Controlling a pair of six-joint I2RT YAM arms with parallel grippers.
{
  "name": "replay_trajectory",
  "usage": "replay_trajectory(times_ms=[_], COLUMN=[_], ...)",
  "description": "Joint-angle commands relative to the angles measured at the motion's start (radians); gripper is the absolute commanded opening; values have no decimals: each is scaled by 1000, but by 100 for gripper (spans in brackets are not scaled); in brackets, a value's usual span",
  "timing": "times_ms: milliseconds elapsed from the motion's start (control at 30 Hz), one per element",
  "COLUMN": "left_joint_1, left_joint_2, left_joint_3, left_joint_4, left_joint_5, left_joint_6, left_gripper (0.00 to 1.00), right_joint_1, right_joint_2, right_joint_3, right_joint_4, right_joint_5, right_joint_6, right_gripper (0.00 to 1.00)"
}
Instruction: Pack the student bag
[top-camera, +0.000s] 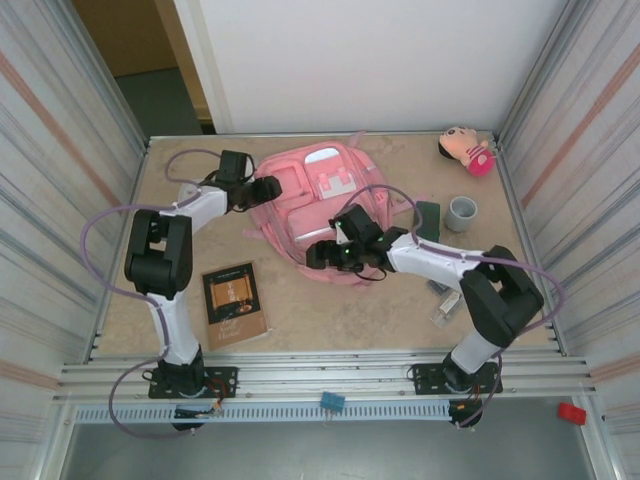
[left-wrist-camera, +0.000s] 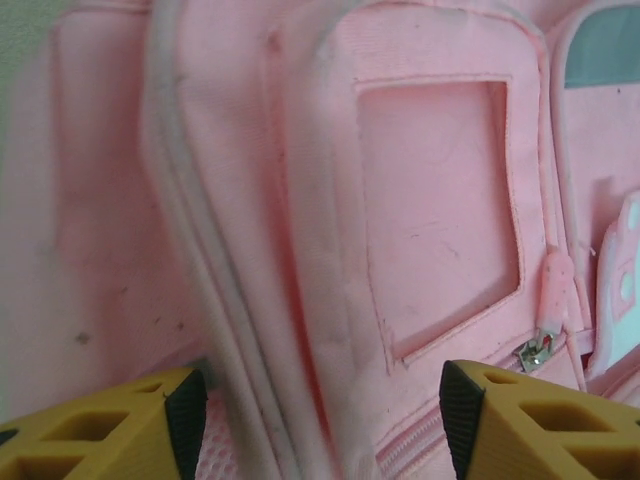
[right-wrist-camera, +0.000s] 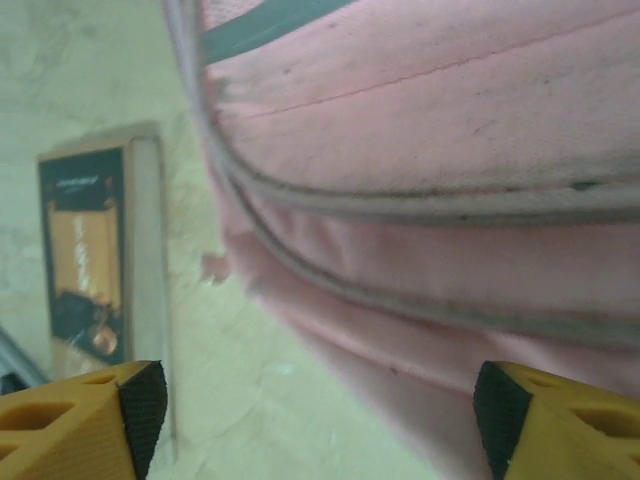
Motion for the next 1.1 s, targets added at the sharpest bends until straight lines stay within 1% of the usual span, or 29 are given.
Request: replay_trajectory(times_ms=[0,67,167,267,333,367,433,500,567,633,733,900,1000,1067], left_joint_1=[10,0,-55,-93,-101,-105,-105,-105,-106,-115,-136,-151,-178,-186], left_joint_2=[-140,-234,-329,-342,-317,-298,-252,-197,-153,-149,-190,-291,-381,-443], left_joint_3=[-24,-108,-229,-303,-334,-342,-347,-345,-335,-337,-390,-505,-542,-550], left_joint_4=[-86,-86,-64,-15,37,54,79,102,106,89,66,48,1,-37], left_joint_5=[61,115,117,111,120,105,76,50,55,59,10,-26,-75,-99], left_joint_6=[9,-28,-64,-105,-124,-127,-122,-112,-99,-99,-90,-106,-98,-84], left_gripper=[66,66,66,65,64,64,62,59,56,54,54,54,54,57], right_joint_1=[-105,-205,-327,-390,-405,-405,-397,-380,-350,-313,-240,-96,-28,0], right_joint_2=[-102,-65,55,192,259,292,332,351,338,306,256,131,32,-40], right_joint_3=[110,164,261,355,385,388,357,283,193,117,25,-118,-158,-163], right_joint_4=[-179,-222,-265,-265,-242,-229,-179,-112,-47,-9,38,101,86,49], right_joint_5=[8,-62,-85,-76,-74,-72,-81,-88,-101,-87,-73,33,97,145], right_joint_6=[-7,-76,-173,-226,-240,-243,-233,-209,-175,-139,-63,71,115,117], right_gripper=[85,83,81,79,79,78,77,76,74,74,73,73,74,75])
